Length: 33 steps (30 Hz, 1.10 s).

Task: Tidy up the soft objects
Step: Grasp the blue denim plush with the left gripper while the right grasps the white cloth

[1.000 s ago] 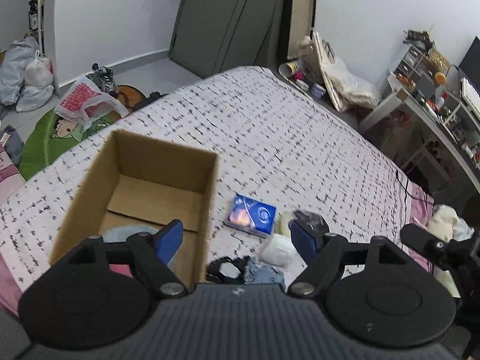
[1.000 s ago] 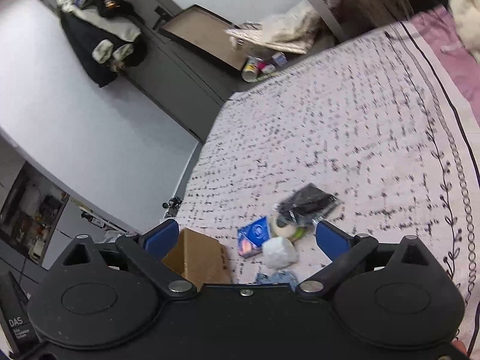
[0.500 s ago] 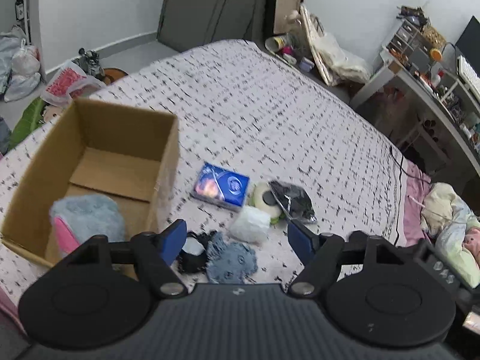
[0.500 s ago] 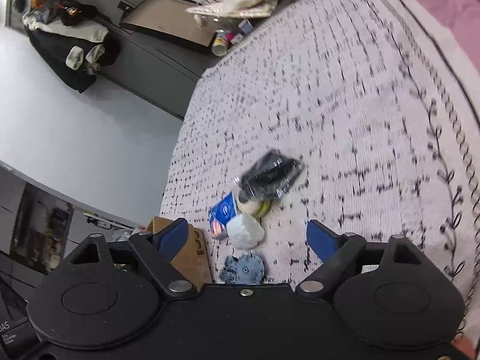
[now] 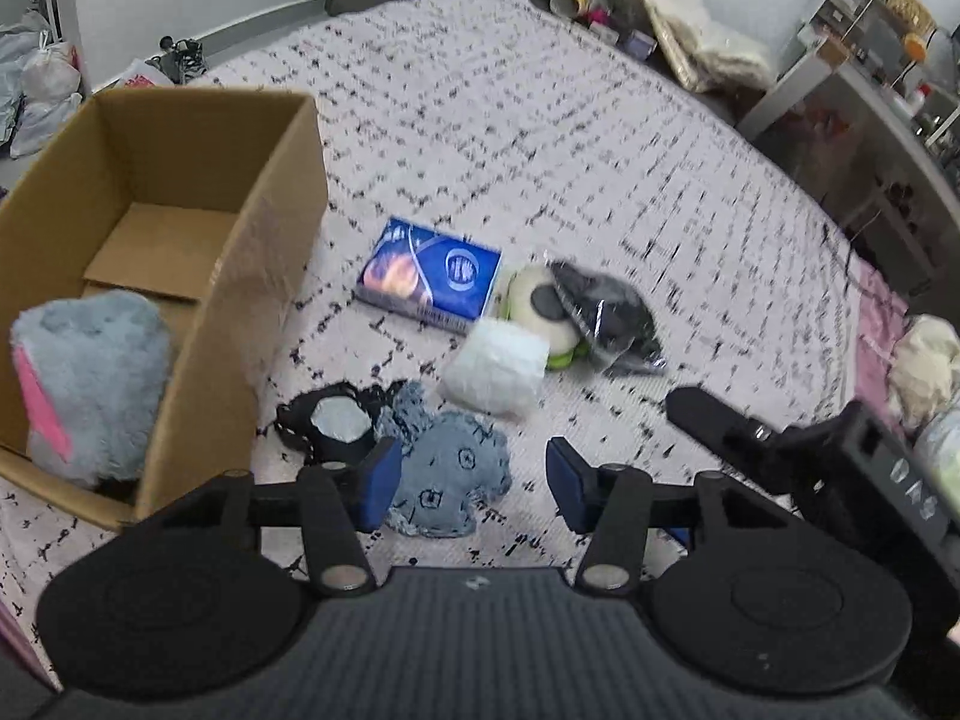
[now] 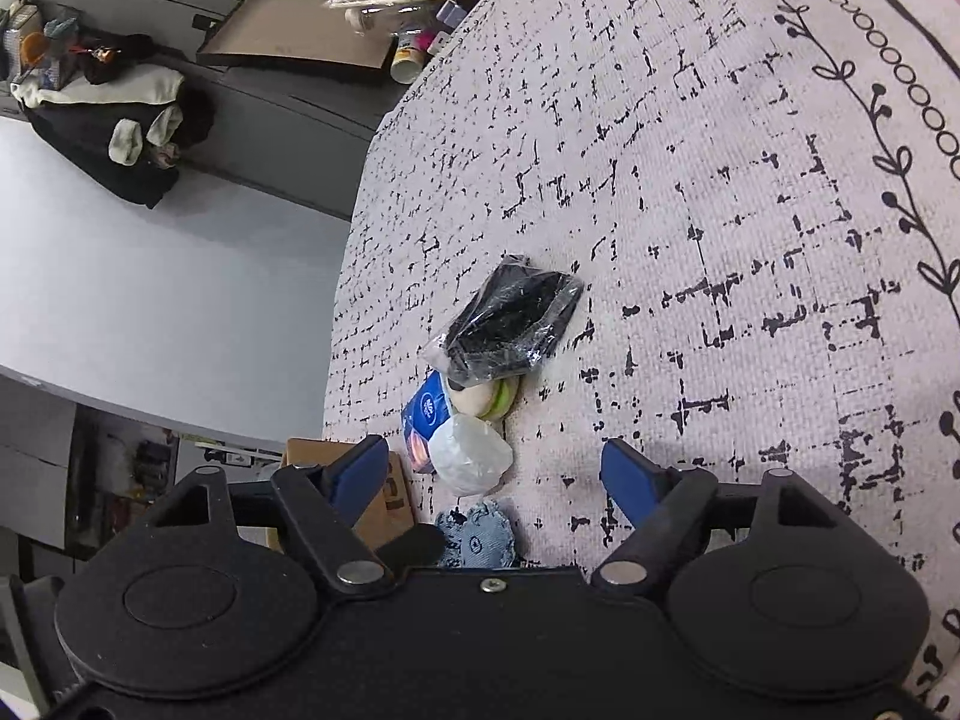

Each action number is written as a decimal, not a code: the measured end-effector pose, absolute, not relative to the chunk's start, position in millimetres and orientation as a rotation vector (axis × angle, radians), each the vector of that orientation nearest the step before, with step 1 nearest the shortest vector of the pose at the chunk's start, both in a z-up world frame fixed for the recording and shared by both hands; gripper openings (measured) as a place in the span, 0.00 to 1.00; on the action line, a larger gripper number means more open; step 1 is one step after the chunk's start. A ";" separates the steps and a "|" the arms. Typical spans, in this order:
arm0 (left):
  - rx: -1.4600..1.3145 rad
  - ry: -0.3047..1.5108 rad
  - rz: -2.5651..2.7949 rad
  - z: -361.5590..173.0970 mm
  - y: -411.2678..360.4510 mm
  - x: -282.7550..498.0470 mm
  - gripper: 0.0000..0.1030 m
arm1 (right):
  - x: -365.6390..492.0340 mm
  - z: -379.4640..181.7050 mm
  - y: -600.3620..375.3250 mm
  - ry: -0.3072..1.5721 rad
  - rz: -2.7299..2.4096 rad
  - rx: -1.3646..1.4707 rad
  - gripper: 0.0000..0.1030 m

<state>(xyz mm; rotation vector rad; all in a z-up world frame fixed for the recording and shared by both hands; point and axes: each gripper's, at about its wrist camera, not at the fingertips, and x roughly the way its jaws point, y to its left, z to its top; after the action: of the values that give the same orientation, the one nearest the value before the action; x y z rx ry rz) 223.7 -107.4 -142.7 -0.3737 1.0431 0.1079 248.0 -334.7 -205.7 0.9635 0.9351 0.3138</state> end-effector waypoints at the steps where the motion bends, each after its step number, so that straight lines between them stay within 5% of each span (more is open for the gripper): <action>1: -0.373 1.055 0.113 -147.0 -108.3 225.2 0.51 | 249.4 -206.5 -334.4 0.936 0.317 0.965 0.75; 9: -0.407 1.141 0.160 -181.1 -104.6 235.4 0.51 | 258.4 -212.4 -319.2 0.957 0.361 0.925 0.75; 12: -0.451 1.122 0.190 -183.2 -95.7 233.2 0.37 | 259.7 -211.2 -310.8 0.938 0.391 0.885 0.75; 15: -0.497 1.114 0.194 -181.8 -90.0 230.1 0.34 | 261.7 -207.9 -301.6 0.914 0.419 0.828 0.75; 33: -0.671 1.146 0.167 -194.9 -64.4 235.1 0.34 | 274.8 -218.7 -262.1 0.885 0.390 0.689 0.58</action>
<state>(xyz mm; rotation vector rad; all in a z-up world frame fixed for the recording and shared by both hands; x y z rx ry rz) 235.1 -64.4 -194.9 -0.6710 1.1458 0.1667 274.8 -262.1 -218.7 0.6893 0.8846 0.3896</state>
